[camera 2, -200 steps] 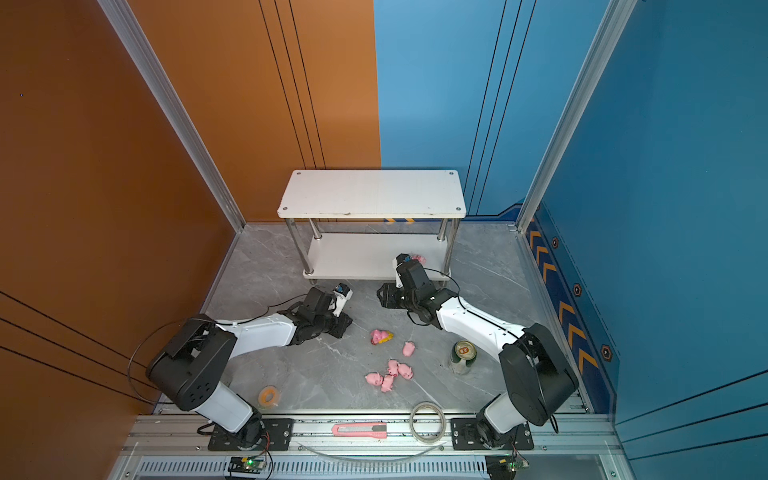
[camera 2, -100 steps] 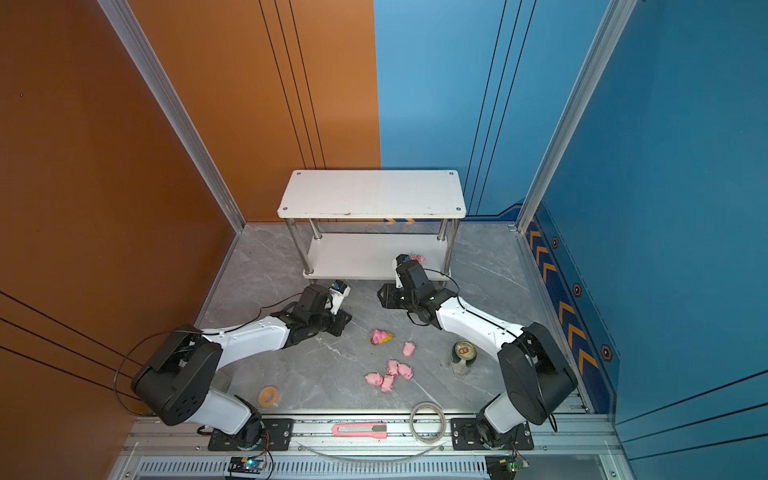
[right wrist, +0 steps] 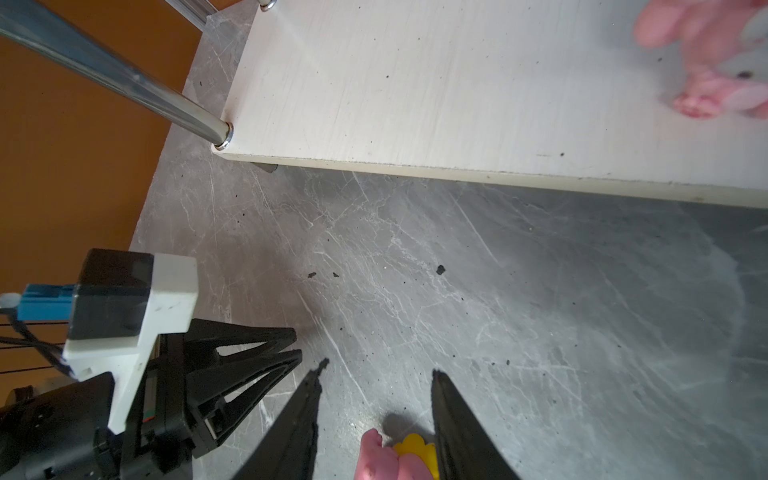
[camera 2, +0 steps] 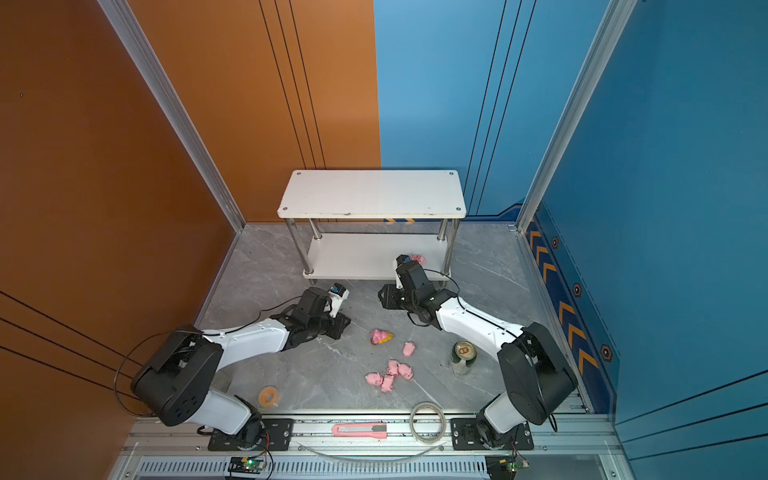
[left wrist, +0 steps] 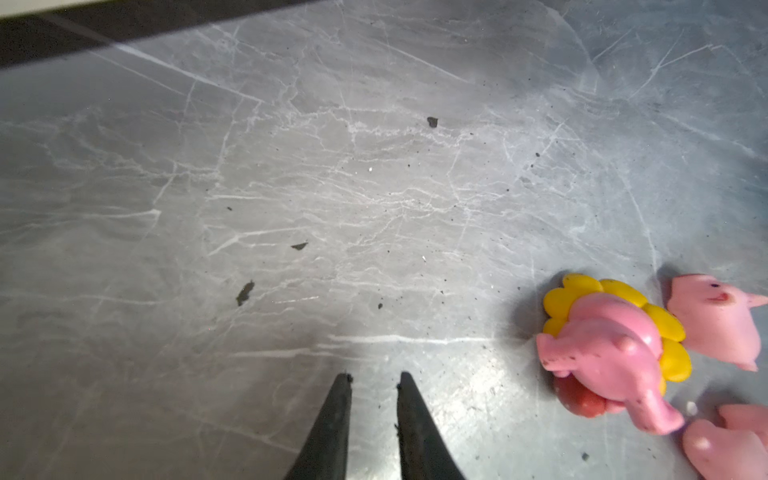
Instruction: Place and organize the plastic toys onto the shelf
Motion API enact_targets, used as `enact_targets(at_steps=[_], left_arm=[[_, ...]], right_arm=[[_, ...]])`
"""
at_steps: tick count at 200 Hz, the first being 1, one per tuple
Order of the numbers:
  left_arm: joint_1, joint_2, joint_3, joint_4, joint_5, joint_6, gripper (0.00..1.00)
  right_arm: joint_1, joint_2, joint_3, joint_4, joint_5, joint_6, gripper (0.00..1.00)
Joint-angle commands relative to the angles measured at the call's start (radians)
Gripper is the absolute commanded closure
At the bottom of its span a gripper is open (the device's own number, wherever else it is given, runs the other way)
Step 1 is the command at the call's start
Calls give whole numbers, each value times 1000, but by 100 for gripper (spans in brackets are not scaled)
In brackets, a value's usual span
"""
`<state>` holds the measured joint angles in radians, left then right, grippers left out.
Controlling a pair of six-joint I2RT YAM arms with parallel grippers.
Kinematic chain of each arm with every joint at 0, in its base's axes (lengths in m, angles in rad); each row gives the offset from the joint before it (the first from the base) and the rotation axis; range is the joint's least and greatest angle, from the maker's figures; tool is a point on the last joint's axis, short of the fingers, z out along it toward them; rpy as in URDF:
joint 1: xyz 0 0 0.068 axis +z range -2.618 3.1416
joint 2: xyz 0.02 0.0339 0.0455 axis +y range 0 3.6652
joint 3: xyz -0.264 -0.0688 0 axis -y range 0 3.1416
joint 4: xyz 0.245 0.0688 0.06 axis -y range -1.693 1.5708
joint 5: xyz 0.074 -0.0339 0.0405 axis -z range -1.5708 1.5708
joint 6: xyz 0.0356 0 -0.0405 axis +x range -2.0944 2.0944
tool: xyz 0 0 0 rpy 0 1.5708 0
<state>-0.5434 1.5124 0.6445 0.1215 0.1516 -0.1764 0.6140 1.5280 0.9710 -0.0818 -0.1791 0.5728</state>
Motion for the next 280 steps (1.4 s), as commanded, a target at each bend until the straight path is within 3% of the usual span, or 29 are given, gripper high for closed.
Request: enact_targets(at_steps=[1,80,117,154,191,240,280], left_arm=[[3,-18,-10,15,22,-12,77],[1,-31,-36,42,21,-28,77],[6,-84,-77,56,-3,-38,77],[16,-172,-136,69,-38,-73,69],[21,-240,-157,46,-77,-83,68],[57,-328,-208,26,-128,-98,65],[107,-427,-258,2,-170,-134,55]], right_arm=[[0,-5,-19,-29,30,-16,55],[3,-54,-77,-27,65,-11,56],[-4,-110,-150,-14,115,5,61],[-35,-149,-194,-33,133,33,62],[-27,-174,-220,-45,172,43,73],[-23,-352,-326,-115,309,104,76],[-123,-480,-359,-235,321,124,75]])
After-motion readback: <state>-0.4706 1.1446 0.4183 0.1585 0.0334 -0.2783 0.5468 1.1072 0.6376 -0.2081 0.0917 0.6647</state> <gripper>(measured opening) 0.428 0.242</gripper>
